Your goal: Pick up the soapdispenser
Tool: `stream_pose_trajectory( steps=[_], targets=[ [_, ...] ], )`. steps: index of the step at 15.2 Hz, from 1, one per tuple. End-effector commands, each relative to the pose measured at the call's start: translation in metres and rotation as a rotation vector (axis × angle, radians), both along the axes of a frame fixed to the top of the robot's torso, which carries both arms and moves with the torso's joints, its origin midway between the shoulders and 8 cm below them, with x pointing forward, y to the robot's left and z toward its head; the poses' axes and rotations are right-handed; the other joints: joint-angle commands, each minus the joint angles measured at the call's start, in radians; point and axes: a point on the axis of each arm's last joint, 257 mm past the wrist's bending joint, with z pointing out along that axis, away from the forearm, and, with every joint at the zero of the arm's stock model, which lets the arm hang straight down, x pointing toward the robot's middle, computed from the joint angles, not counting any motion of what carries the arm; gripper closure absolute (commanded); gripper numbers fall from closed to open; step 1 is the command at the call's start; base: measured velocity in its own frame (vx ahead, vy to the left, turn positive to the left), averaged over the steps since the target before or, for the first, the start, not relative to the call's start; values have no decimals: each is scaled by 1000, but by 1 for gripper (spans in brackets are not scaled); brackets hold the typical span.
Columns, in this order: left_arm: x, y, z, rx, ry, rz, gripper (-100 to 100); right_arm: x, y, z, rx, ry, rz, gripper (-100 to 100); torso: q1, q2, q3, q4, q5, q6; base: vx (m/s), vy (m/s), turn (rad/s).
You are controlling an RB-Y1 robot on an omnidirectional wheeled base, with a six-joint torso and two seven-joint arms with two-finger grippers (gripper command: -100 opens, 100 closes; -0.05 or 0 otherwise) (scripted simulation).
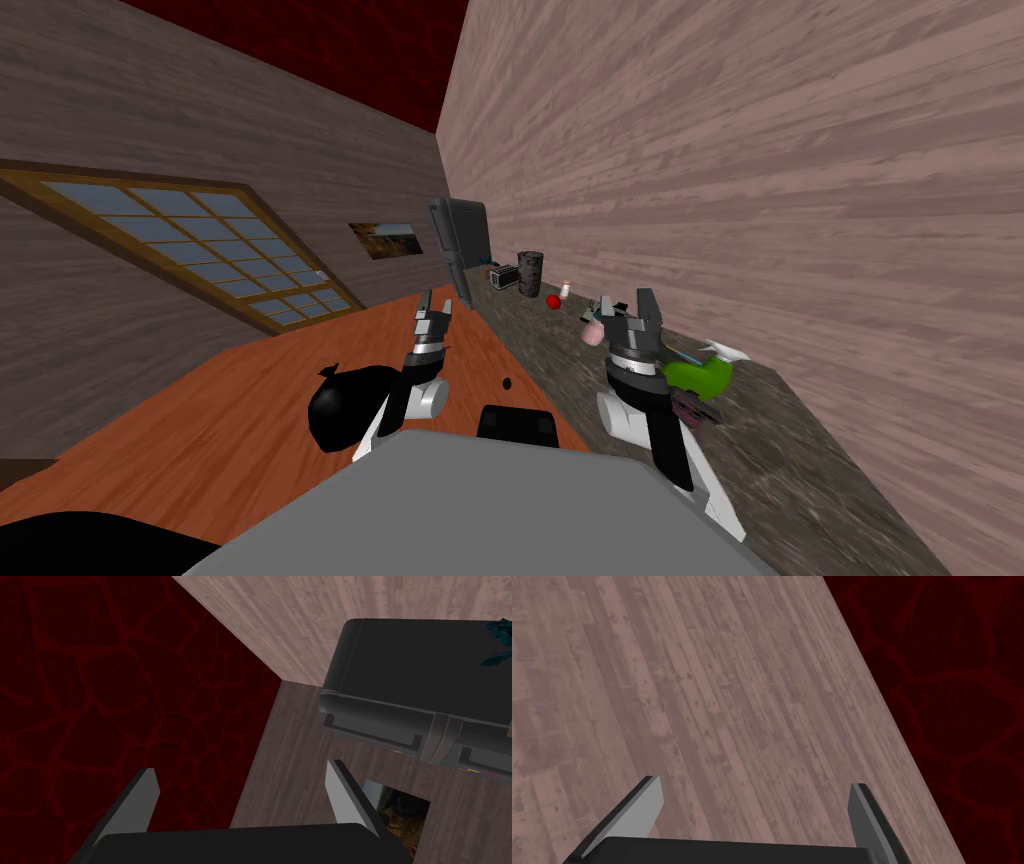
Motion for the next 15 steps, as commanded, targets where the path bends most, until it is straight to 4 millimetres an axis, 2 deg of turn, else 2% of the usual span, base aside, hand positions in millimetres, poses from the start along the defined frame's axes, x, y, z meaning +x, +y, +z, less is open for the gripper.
stream_pose_trajectory(
  steps=[1,7,10,14,15],
  targets=[
    [0,0,0,0,0,0,0,2,2,-3,-36,15,2,-100,0,0,0,0,0,0,3,4,-11],
    [0,0,0,0,0,0,0,20,1,-37,-254,131,-61,-100,2,-2,-1,-1,1,0,28,32,-57],
    [0,0,0,0,0,0,0,31,-9,-63,-390,210,-132,-100,4,-3,-2,-1,1,0,48,67,-104],
    [0,0,0,0,0,0,0,44,-33,-100,-585,321,-245,-100,5,-4,-2,-1,1,0,48,78,-122],
    [0,0,0,0,0,0,0,44,-33,-100,-585,321,-245,-100,5,-4,-2,-1,1,0,45,73,-91]
  ],
)
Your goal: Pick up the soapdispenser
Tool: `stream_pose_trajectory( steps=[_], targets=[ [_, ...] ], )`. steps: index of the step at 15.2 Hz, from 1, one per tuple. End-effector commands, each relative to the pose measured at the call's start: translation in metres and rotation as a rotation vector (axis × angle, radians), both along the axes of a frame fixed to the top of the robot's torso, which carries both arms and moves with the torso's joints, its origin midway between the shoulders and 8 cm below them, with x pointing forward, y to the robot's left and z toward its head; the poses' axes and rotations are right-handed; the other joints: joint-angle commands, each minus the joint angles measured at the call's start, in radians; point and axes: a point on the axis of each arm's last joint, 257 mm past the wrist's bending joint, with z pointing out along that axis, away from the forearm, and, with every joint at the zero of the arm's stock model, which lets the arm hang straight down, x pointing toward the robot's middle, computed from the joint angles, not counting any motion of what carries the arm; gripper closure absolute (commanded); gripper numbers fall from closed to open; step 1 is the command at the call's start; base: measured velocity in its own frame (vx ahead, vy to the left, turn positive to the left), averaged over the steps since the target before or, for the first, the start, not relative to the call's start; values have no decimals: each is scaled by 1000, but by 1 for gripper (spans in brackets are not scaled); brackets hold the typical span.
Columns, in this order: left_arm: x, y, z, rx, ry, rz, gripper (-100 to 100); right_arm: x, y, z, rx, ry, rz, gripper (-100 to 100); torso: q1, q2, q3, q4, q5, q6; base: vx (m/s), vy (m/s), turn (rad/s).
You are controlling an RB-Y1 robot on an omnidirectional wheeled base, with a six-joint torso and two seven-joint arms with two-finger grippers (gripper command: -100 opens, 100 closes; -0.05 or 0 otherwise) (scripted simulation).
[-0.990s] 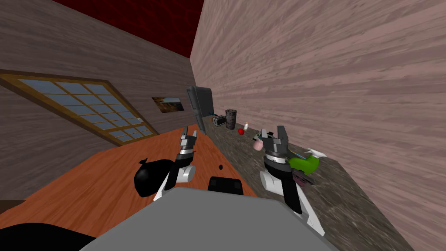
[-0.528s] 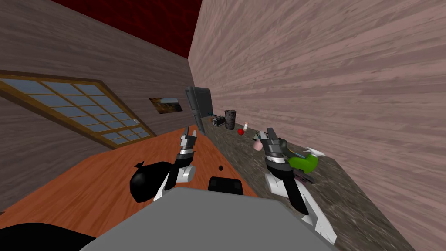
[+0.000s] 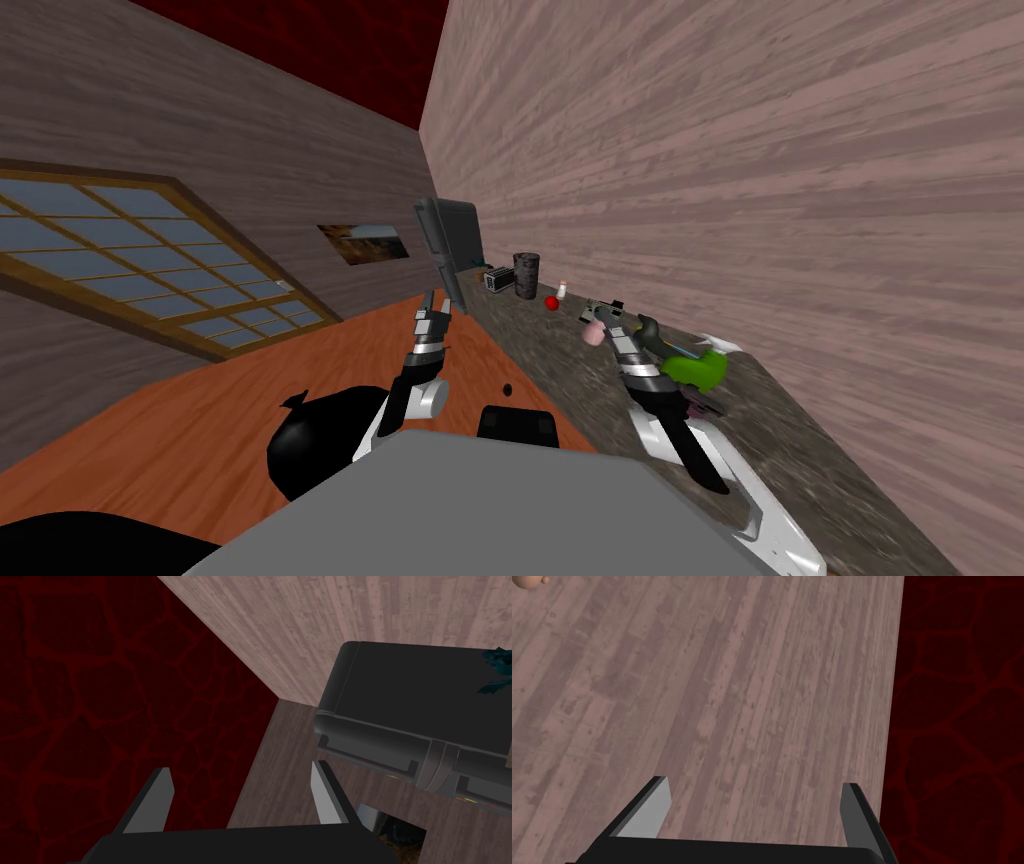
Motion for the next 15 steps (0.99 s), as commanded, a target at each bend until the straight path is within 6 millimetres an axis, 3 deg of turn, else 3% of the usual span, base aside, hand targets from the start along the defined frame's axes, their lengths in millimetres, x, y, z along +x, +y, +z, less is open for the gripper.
stream_pose_trajectory(
  steps=[1,8,9,15],
  targets=[
    [0,0,0,0,0,0,0,5,-10,-14,-79,40,-45,-100,0,0,0,0,0,0,38,62,-56],
    [0,0,0,0,0,0,0,16,-70,-71,-394,202,-222,-100,1,-1,0,0,0,0,49,79,-93],
    [0,0,0,0,0,0,0,16,-70,-71,-394,202,-222,-100,1,-1,0,0,0,0,38,63,-24],
    [0,0,0,0,0,0,0,17,-127,-113,-587,332,-344,-100,-1,-1,0,0,0,0,47,61,-2]
  ],
)
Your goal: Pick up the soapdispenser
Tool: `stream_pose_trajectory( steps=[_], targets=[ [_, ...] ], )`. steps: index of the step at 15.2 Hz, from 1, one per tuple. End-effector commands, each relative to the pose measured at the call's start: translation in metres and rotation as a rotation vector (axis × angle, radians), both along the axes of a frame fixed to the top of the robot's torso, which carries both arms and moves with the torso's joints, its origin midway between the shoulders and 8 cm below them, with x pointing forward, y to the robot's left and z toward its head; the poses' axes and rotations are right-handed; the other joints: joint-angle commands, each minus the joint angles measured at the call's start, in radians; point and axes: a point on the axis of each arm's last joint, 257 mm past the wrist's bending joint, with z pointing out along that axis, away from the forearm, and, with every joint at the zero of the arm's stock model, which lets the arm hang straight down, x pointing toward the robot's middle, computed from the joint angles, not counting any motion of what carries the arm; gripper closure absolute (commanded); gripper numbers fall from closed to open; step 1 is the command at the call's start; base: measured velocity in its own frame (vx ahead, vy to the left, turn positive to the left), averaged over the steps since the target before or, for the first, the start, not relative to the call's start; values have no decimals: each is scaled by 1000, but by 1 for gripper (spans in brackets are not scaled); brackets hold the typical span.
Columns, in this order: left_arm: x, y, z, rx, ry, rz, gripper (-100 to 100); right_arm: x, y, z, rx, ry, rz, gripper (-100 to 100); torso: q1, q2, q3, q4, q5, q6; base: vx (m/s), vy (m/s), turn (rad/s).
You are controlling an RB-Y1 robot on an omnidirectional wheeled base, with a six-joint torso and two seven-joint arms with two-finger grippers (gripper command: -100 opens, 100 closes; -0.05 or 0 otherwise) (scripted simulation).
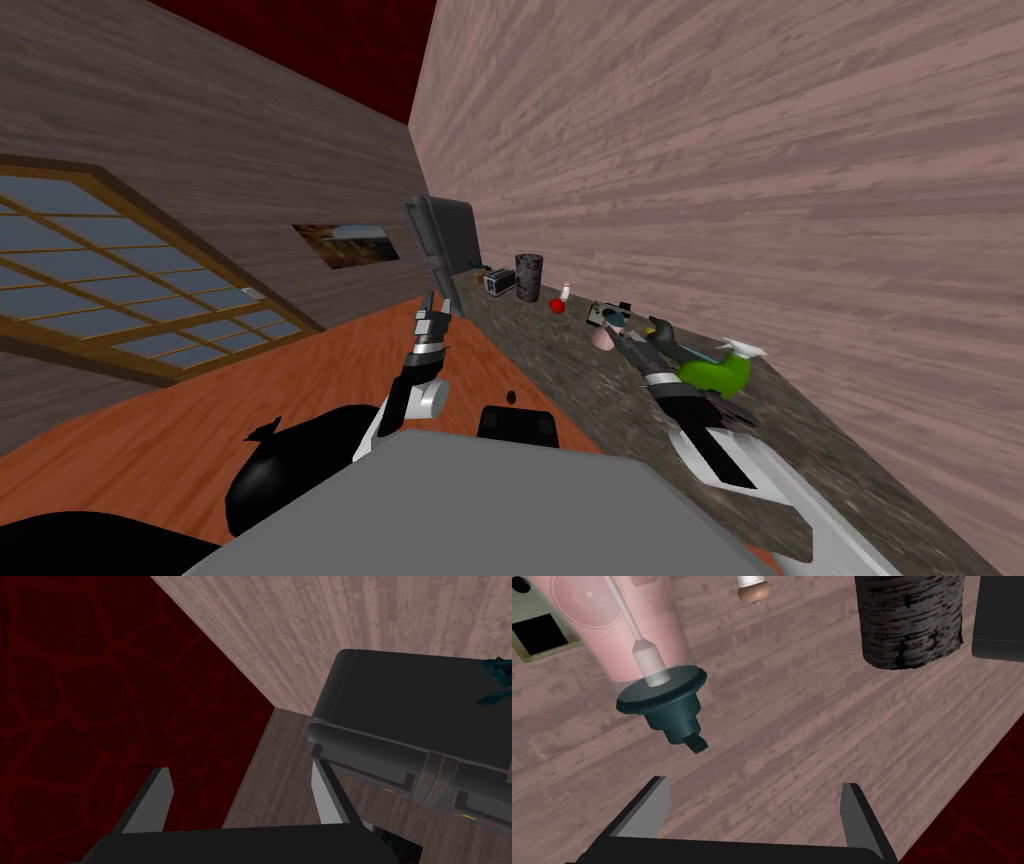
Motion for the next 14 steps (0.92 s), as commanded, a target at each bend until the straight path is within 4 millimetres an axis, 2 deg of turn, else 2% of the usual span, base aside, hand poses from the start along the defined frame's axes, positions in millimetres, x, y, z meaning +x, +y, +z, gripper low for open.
stream_pose_trajectory(
  steps=[1,3,6,8,9,12,13,14],
  targets=[
    [0,0,0,0,0,0,0,1,-22,-13,-64,45,-46,-100,0,0,0,0,0,0,83,67,21],
    [0,0,0,0,0,0,0,0,-41,-25,-115,84,-84,-100,0,-1,-1,0,0,0,80,61,33],
    [0,0,0,0,0,0,0,-1,-50,-30,-139,102,-102,-100,-2,0,0,0,0,0,41,37,19],
    [0,0,0,0,0,0,0,-3,-68,-39,-184,137,-135,-100,-3,2,1,0,-1,0,32,27,22],
    [0,0,0,0,0,0,0,-5,-83,-46,-224,166,-164,-100,-3,2,1,0,-1,0,58,46,38],
    [0,0,0,0,0,0,0,-10,-106,-55,-280,207,-204,-100,-1,0,0,0,0,0,68,48,19],
    [0,0,0,0,0,0,0,-9,-94,-51,-252,188,-184,-100,-1,0,0,0,0,0,34,25,-5],
    [0,0,0,0,0,0,0,-9,-97,-52,-259,192,-189,-100,-2,1,0,0,-1,0,12,9,-2]
  ],
)
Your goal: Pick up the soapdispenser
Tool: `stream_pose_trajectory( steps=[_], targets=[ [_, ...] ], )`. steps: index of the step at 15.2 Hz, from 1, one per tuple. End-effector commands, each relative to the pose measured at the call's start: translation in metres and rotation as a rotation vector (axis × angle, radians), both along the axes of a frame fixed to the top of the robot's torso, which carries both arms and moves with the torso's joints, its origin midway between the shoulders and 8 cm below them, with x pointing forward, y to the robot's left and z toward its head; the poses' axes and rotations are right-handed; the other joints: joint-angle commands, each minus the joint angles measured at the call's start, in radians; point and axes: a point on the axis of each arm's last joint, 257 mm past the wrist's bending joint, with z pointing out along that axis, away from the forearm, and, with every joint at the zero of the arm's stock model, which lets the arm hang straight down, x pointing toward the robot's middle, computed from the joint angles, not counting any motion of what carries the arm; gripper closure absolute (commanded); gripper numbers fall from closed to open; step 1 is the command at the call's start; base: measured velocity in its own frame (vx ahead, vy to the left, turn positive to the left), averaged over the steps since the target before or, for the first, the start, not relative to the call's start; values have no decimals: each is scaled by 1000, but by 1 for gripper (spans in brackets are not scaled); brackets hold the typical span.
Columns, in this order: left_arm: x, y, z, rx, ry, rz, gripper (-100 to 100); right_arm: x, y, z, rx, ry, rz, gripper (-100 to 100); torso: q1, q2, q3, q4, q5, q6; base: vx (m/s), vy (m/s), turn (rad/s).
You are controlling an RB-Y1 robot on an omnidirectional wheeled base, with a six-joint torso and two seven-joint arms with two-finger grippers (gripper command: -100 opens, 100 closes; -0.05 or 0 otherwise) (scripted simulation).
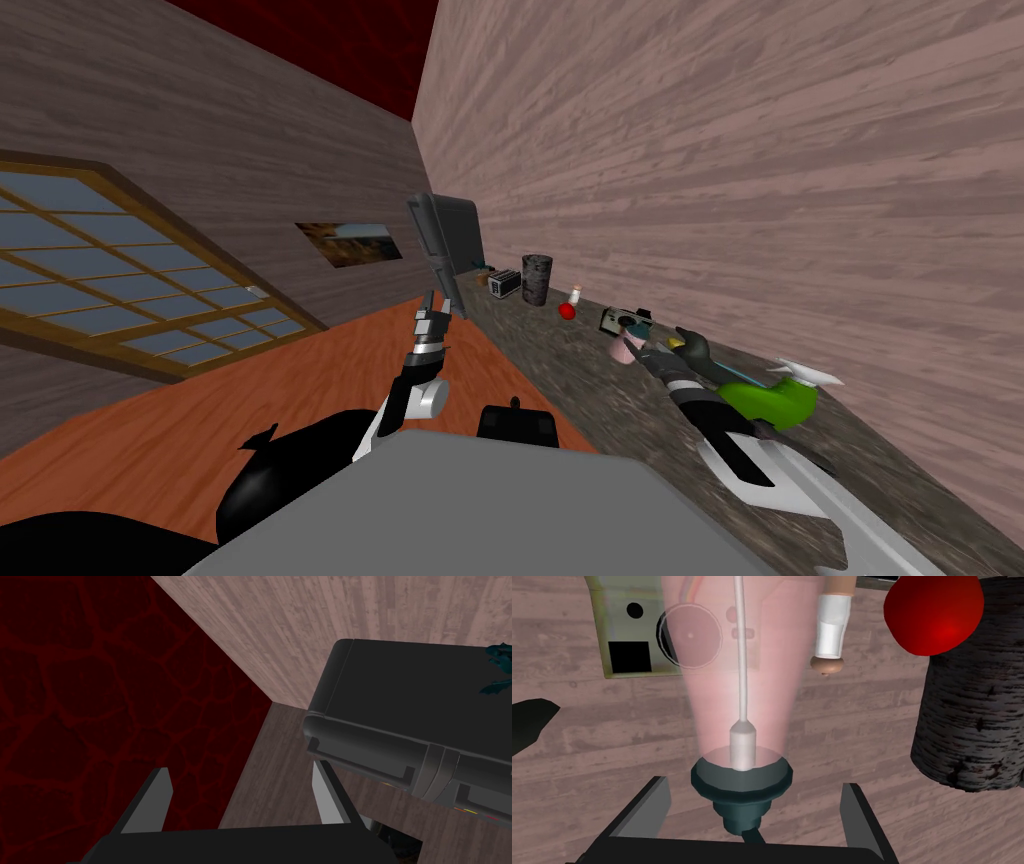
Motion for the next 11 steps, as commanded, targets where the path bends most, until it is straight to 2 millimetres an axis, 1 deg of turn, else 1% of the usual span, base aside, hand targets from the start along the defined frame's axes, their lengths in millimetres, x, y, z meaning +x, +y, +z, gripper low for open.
stream_pose_trajectory(
  steps=[1,6,7,11],
  targets=[
    [0,0,0,0,0,0,0,0,0,0,0,0,0,100,0,0,0,0,0,0,7,5,0],
    [0,0,0,0,0,0,0,-1,-2,0,0,1,-4,100,1,1,1,0,0,-2,1,0,-7],
    [0,0,0,0,0,0,0,11,1,10,-6,-32,-9,-100,1,1,1,0,0,-2,8,43,-117],
    [0,0,0,0,0,0,0,27,3,28,-14,-85,-24,-100,10,-1,-1,0,2,-2,30,117,-148]
  ],
)
